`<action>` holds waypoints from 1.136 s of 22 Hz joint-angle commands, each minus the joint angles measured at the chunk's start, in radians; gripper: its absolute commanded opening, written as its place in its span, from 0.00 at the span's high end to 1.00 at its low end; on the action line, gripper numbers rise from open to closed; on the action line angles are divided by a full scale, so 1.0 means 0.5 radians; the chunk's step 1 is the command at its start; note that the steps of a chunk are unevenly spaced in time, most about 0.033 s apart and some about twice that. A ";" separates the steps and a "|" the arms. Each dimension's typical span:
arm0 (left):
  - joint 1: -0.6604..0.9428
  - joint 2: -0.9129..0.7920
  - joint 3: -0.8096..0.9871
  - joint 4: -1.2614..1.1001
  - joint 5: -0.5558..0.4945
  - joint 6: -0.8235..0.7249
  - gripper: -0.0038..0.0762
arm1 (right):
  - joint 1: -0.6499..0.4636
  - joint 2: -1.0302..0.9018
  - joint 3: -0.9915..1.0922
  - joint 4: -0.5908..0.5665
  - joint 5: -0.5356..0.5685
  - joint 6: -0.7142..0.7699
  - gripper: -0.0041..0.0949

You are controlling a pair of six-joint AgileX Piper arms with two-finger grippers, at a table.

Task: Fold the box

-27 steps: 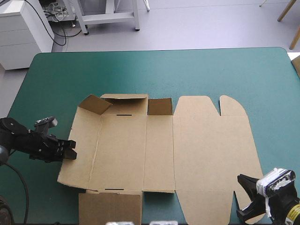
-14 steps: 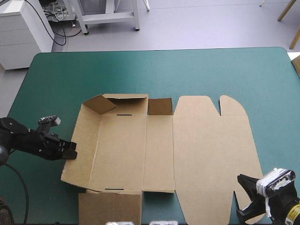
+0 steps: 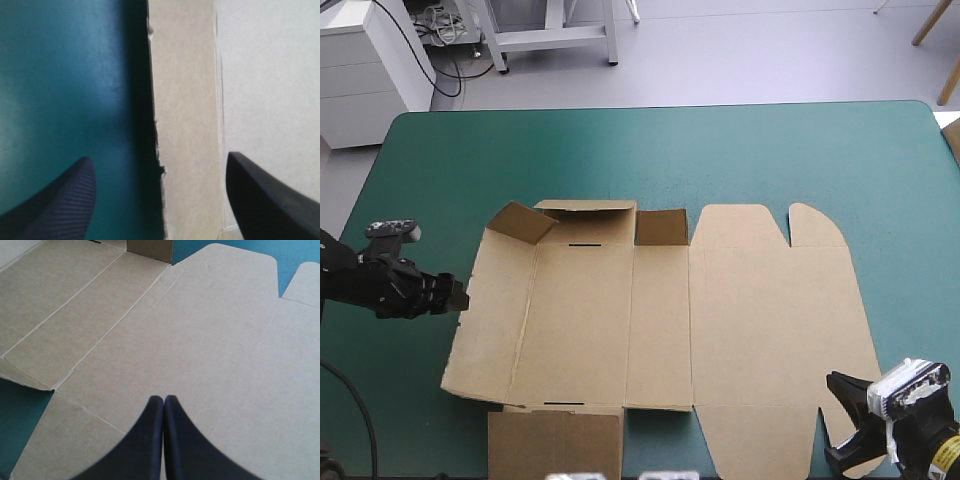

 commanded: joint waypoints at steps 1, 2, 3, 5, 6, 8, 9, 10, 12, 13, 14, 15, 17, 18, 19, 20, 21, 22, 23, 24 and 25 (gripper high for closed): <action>0.000 -0.144 -0.162 -0.044 0.126 -0.054 0.30 | -0.011 0.023 -0.044 -0.022 -0.146 -0.002 0.98; 0.000 -0.211 -0.219 -0.020 0.126 -0.082 0.30 | -0.011 0.023 -0.044 -0.022 -0.146 -0.002 0.98; 0.000 -0.245 -0.244 0.001 0.126 -0.092 0.30 | -0.011 0.023 -0.044 -0.022 -0.146 -0.002 0.98; 0.000 -0.333 -0.291 0.088 0.126 -0.101 0.30 | -0.011 0.023 -0.044 -0.022 -0.146 -0.002 0.98; 0.000 -0.364 -0.292 0.122 0.126 -0.101 0.31 | -0.011 0.023 -0.044 -0.022 -0.146 -0.002 0.98; 0.000 -0.355 -0.292 0.109 0.126 -0.101 0.31 | -0.011 0.023 -0.044 -0.022 -0.146 -0.002 0.98; 0.000 -0.335 -0.292 0.095 0.126 -0.101 0.31 | -0.011 0.023 -0.044 -0.022 -0.146 -0.002 0.98; 0.000 -0.309 -0.292 0.104 0.126 -0.101 0.31 | -0.011 0.023 -0.044 -0.022 -0.146 -0.002 0.98; 0.000 -0.230 -0.285 0.127 0.126 -0.101 0.31 | -0.011 0.023 -0.044 -0.022 -0.146 -0.002 0.98; 0.000 -0.174 -0.258 0.113 0.126 -0.101 0.31 | -0.011 0.023 -0.044 -0.022 -0.146 -0.002 0.98; 0.000 -0.130 -0.231 0.099 0.126 -0.101 0.31 | -0.011 0.023 -0.044 -0.022 -0.146 -0.002 0.98; 0.000 -0.065 -0.183 0.083 0.126 -0.101 0.31 | -0.011 0.023 -0.044 -0.022 -0.146 -0.002 0.98; 0.000 0.001 -0.120 0.079 0.126 -0.101 0.31 | -0.011 0.023 -0.044 -0.022 -0.146 -0.002 0.98; 0.000 0.028 -0.086 0.073 0.126 -0.101 0.31 | -0.011 0.023 -0.044 -0.022 -0.146 -0.002 0.98; 0.000 0.066 -0.028 0.030 0.126 -0.101 0.31 | -0.011 0.023 -0.044 -0.022 -0.146 -0.002 0.98; 0.000 0.085 -0.002 -0.003 0.126 -0.093 0.31 | -0.011 0.023 -0.044 -0.022 -0.146 -0.002 0.98; 0.000 0.098 0.030 -0.049 0.126 -0.077 0.31 | -0.011 0.023 -0.044 -0.022 -0.146 -0.002 0.98; 0.000 0.116 0.064 -0.096 0.132 -0.058 0.31 | -0.011 0.023 -0.044 -0.022 -0.146 -0.002 0.98; 0.000 0.133 0.096 -0.131 0.132 -0.039 0.31 | -0.011 0.023 -0.044 -0.022 -0.146 -0.002 0.98; 0.000 0.149 0.131 -0.175 0.132 -0.011 0.31 | -0.011 0.023 -0.044 -0.022 -0.146 -0.002 0.98; 0.000 0.164 0.163 -0.218 0.132 0.011 0.31 | -0.011 0.023 -0.044 -0.022 -0.146 -0.002 0.98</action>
